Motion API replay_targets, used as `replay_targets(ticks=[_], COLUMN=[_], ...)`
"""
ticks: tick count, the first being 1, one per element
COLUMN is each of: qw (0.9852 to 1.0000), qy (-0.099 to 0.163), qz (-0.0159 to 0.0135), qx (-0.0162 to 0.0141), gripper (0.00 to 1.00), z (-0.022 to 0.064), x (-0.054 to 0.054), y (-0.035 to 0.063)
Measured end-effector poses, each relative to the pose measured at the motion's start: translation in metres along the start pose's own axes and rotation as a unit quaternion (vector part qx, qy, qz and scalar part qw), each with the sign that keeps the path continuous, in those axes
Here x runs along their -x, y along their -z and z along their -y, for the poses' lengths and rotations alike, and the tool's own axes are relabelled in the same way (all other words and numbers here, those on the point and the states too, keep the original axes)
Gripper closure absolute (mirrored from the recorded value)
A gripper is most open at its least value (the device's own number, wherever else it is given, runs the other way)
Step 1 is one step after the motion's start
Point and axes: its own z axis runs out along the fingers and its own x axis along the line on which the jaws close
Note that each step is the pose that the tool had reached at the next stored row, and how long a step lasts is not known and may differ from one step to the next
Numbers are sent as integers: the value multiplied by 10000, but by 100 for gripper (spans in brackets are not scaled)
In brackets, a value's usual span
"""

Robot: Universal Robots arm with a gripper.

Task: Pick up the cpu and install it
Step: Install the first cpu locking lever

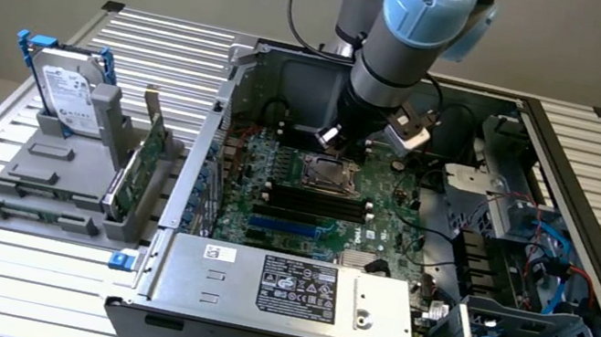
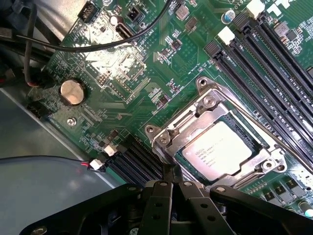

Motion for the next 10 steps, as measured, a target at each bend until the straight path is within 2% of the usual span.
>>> replay_targets(ticks=[2,3,7,8,10], qw=[10000,10000,9999,9999,9999], qy=[-5,-14,-33,-40,-42], qz=[16,38,87,103,111], qx=[-7,-32,-79,-95,-103], gripper=[89,89,89,89,89], z=[-1,0,5,12,27], x=[-1,-1,-3,-5,-11], y=[0,1,20,45,98])
